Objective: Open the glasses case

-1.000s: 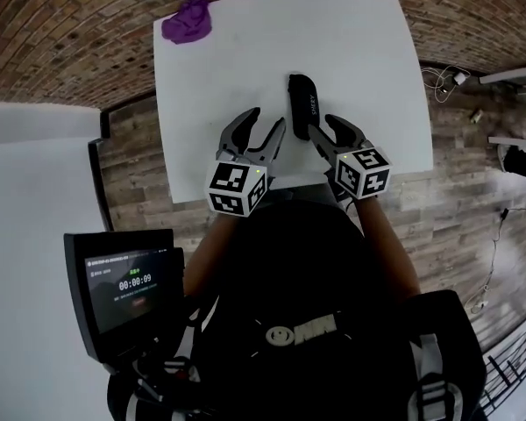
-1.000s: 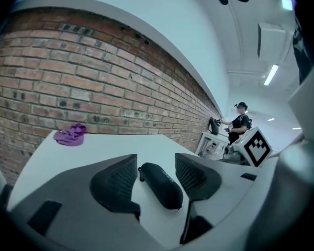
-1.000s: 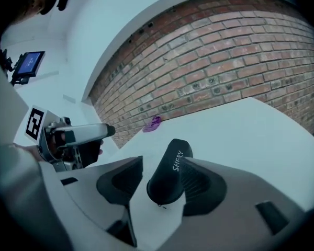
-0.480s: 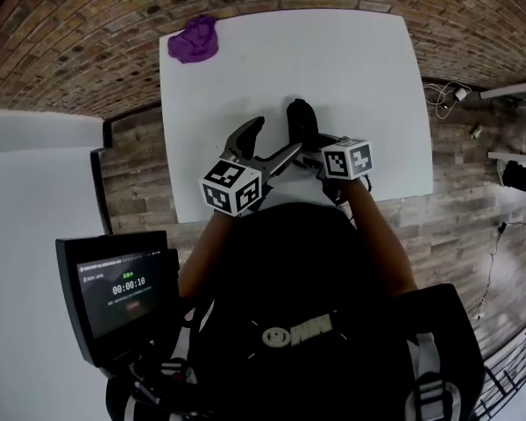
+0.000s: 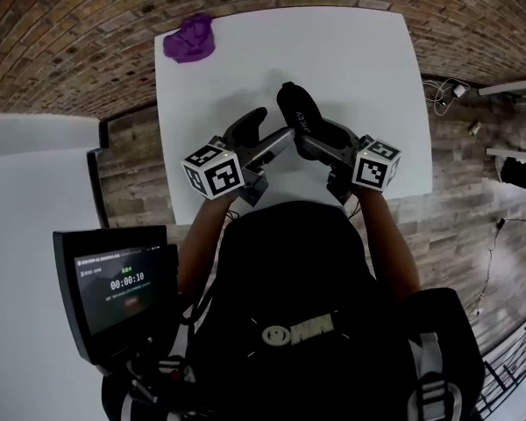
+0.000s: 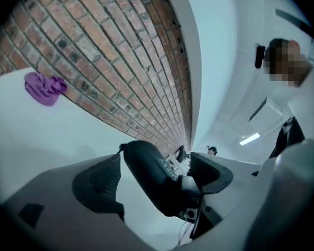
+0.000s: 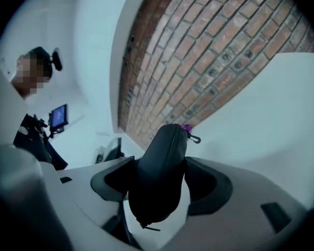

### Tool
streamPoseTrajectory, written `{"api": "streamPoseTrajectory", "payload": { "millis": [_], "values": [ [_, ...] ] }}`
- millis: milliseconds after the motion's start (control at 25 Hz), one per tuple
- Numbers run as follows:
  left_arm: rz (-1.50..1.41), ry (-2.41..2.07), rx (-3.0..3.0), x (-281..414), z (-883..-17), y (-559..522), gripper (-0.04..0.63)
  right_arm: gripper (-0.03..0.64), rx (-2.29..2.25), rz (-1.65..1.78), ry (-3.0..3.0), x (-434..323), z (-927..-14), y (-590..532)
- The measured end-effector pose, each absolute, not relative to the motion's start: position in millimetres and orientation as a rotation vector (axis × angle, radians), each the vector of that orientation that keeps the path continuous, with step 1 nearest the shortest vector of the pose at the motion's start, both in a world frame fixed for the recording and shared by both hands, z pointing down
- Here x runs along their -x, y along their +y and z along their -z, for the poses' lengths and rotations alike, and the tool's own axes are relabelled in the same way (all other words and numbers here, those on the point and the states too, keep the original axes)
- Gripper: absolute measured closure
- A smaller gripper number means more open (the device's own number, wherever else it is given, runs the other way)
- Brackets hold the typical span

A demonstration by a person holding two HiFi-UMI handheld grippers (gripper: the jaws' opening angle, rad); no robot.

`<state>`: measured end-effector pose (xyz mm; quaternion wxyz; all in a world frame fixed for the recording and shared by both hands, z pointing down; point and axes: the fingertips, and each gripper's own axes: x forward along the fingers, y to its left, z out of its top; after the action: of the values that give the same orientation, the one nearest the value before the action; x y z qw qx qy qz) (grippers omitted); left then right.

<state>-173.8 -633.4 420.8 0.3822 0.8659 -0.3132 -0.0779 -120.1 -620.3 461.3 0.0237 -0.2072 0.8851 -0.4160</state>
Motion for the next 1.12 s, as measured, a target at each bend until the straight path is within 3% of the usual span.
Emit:
{"api": "streamPoseTrajectory", "payload": {
  "millis": [160,480,880,1000,1120],
  "values": [
    [0.328,-0.658,-2.171,166,-404,-632,0.172,0.31,0.406,1.118,2.715,132,-414,-609],
    [0.329,-0.57,-2.172,157,-397,-626,0.173,0.311,0.253,1.084,2.784,159,-408,-587],
    [0.382,-0.716,-2.175,191,-380,-645,0.236,0.31,0.218,1.17,2.725,160,-405,-584],
    [0.272,-0.92,-2.251,217,-372,-661,0.244,0.31,0.39,1.018,2.956,155,-415,-587],
    [0.194,-1.044,-2.308,226,-362,-670,0.247,0.31,0.671,0.612,3.34,167,-430,-592]
  ]
}}
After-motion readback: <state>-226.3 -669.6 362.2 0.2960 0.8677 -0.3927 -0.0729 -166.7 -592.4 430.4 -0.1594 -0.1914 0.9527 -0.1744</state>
